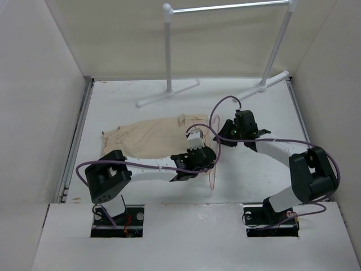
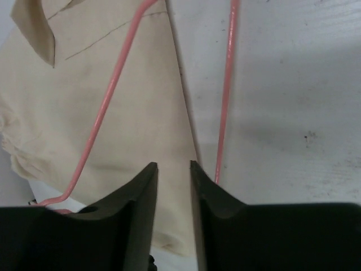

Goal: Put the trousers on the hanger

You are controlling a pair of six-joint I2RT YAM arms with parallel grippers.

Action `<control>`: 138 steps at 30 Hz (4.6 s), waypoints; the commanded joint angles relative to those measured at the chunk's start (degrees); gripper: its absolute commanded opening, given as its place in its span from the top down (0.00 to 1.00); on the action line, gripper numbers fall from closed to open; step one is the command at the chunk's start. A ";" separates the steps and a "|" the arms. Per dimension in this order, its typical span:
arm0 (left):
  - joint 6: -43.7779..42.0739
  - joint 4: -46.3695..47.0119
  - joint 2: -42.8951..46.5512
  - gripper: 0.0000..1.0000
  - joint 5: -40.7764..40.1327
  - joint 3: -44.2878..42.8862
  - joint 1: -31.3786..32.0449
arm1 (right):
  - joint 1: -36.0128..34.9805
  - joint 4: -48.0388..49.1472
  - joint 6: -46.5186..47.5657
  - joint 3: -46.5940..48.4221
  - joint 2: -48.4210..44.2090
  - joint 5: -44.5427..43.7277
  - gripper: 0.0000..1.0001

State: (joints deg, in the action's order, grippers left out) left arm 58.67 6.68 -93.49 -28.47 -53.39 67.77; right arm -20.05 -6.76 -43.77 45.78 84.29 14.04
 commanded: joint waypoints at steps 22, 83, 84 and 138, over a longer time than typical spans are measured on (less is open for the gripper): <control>5.40 3.78 -3.89 1.00 -11.34 1.53 -3.47 | -2.23 19.42 -8.87 -4.46 8.54 6.61 0.93; -5.93 -7.91 14.39 1.00 -19.78 11.20 -8.67 | 9.38 9.23 -6.77 -6.84 -1.50 -1.12 0.62; -6.46 -8.26 14.65 1.00 -20.74 10.76 -7.62 | 9.29 9.05 -6.68 -6.93 -2.28 -1.12 0.53; -8.75 -15.36 39.59 0.60 -21.45 14.10 3.12 | -21.74 28.91 -19.42 6.60 4.92 11.88 0.95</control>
State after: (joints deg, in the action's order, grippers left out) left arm 49.19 -7.33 -60.73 -50.61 -39.31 70.91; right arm -41.32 18.37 -63.86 51.66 90.13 26.57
